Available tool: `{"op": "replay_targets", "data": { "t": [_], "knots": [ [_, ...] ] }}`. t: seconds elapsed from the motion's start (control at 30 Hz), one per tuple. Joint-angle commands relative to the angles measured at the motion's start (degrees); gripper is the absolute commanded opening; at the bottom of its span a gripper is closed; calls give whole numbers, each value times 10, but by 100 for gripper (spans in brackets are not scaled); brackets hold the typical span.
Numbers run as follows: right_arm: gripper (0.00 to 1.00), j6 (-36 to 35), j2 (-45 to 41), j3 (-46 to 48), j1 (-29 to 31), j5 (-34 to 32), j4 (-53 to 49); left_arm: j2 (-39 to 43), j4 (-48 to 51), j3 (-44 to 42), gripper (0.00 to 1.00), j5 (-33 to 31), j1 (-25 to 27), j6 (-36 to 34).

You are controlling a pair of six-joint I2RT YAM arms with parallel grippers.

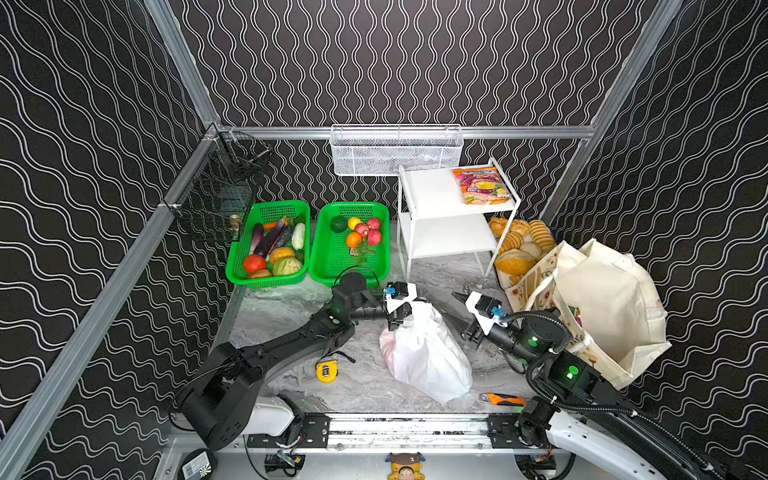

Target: Place the mixed food into the grocery bags and tie them

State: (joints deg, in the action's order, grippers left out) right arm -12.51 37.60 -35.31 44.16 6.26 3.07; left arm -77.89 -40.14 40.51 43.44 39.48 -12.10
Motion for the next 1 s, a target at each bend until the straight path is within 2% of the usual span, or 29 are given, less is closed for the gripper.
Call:
{"op": "replay_targets", "data": {
  "t": [0.0, 0.1, 0.17, 0.23, 0.33, 0.4, 0.53, 0.6, 0.7, 0.73, 0.8, 0.97],
  "knots": [
    [43, 267, 16, -30, -5, -49, -77, 7, -96, -9, 0, -35, 1, -8],
    [41, 394, 41, -65, -15, -6, -123, 10, -73, -7, 1, -35, 1, -22],
    [37, 438, 58, -71, -16, 27, -124, 4, -57, 0, 2, -35, 1, -22],
    [30, 440, 78, -68, -16, 74, -113, -6, -69, 3, 2, -37, 1, -7],
    [16, 449, 118, -64, -15, 111, -101, -22, -113, 2, 2, -42, 1, 24],
    [13, 471, 144, -59, -15, 140, -68, -33, -126, 6, 2, -42, 3, 40],
    [14, 533, 171, -47, -15, 174, 7, -42, -143, 7, 3, -44, 5, 46],
    [17, 551, 161, -36, -15, 181, 28, -44, -148, 5, 5, -50, 4, 45],
    [22, 557, 119, -26, -23, 103, -12, -41, -133, 6, 5, -47, 5, 31],
    [23, 560, 107, -22, -32, 98, -15, -39, -129, 6, 5, -46, 4, 27],
    [33, 583, 90, -15, -62, 129, -14, -38, -127, 4, 5, -46, 4, 17],
    [38, 660, 91, -30, -115, 184, -19, -38, -126, 0, 4, -50, 4, -3]
  ]
}}
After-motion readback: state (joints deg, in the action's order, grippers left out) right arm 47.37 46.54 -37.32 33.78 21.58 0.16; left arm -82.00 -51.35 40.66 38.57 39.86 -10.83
